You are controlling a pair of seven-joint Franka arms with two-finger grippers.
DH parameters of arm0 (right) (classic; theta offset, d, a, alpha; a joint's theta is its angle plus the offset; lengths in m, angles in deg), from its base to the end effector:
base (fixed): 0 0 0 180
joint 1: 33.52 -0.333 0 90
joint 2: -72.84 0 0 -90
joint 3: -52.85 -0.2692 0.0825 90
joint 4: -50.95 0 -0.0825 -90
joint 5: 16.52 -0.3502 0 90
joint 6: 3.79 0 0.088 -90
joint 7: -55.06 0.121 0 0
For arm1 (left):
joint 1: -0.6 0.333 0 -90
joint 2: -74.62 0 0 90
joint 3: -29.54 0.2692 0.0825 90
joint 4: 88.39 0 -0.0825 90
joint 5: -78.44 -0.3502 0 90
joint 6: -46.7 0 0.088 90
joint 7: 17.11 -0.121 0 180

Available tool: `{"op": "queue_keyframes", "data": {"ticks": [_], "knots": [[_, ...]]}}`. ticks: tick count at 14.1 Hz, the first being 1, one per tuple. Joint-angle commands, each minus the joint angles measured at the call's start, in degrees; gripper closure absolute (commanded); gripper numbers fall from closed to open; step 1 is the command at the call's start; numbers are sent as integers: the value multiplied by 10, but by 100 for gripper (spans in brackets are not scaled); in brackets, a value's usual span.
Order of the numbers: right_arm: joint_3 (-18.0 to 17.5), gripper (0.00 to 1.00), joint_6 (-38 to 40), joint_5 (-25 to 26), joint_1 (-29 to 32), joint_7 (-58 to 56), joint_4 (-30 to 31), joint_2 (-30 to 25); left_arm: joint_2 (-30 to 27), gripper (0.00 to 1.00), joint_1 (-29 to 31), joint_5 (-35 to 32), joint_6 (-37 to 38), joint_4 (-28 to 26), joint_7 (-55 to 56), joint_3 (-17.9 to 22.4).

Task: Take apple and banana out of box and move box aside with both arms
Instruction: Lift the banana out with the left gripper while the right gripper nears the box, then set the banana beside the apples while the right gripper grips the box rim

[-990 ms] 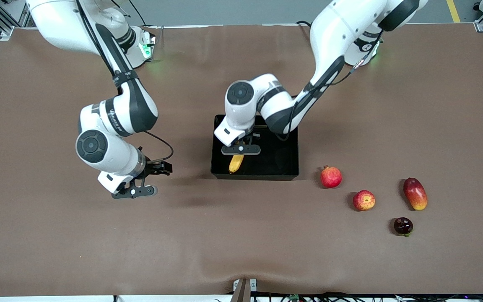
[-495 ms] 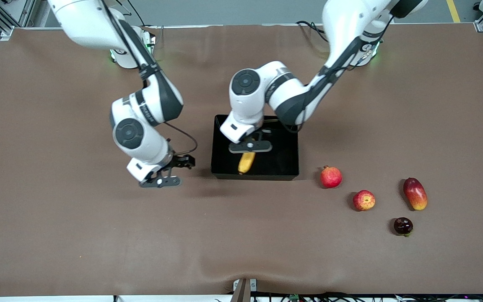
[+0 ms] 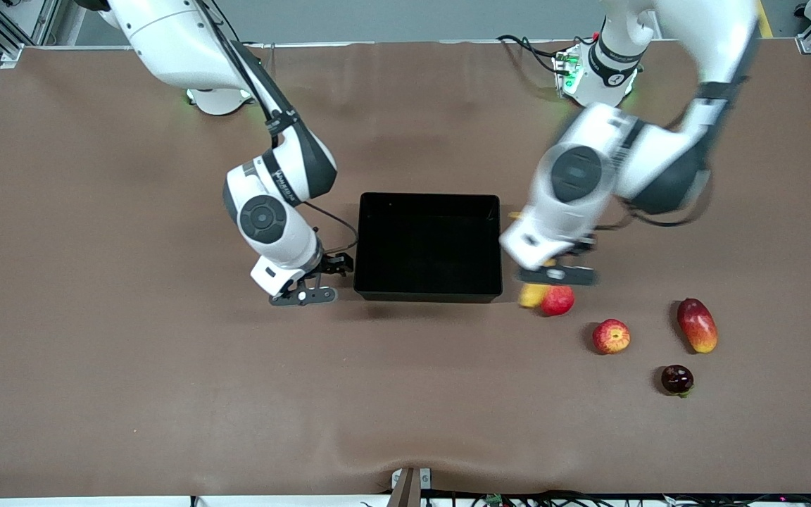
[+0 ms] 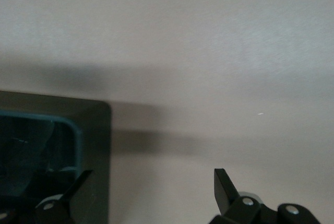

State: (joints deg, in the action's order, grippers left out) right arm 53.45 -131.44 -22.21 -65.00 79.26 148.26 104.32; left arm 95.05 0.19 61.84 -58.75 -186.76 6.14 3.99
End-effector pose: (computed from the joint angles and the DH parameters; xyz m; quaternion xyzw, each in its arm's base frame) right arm 0.5308 0.3228 0.2418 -0.9989 -0.0283 0.0255 0.0276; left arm 0.5369 -0.2144 0.3400 -0.9912 0.0707 0.0625 0.0932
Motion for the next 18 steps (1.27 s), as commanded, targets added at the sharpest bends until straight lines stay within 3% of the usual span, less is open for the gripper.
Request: {"op": "queue_keyframes", "data": {"ticks": [1, 6, 7, 8, 9, 15, 18], "knots": [[5, 0, -13, -5, -31, 41, -1, 2, -27, 100, 98, 9, -45, -84, -84, -7], [4, 0, -14, -5, -53, 46, 1, 32, 34, 100, 225, -20, -210, -155, -195, -5], [4, 21, -14, -7, -54, 48, 0, 36, 47, 100, 239, -30, -229, -159, -195, -5], [4, 72, -14, -19, -53, 58, 0, 37, 61, 100, 253, -43, -245, -162, -195, -5], [4, 94, -14, -32, -54, 59, 0, 37, 71, 100, 261, -46, -257, -161, -195, -5], [5, 100, -8, -34, -43, 53, 1, 29, 110, 100, 276, -47, -326, -153, -183, -2], [8, 100, 22, -29, -3, 38, 1, 1, 147, 100, 275, -63, -354, -135, -182, -1]]}}
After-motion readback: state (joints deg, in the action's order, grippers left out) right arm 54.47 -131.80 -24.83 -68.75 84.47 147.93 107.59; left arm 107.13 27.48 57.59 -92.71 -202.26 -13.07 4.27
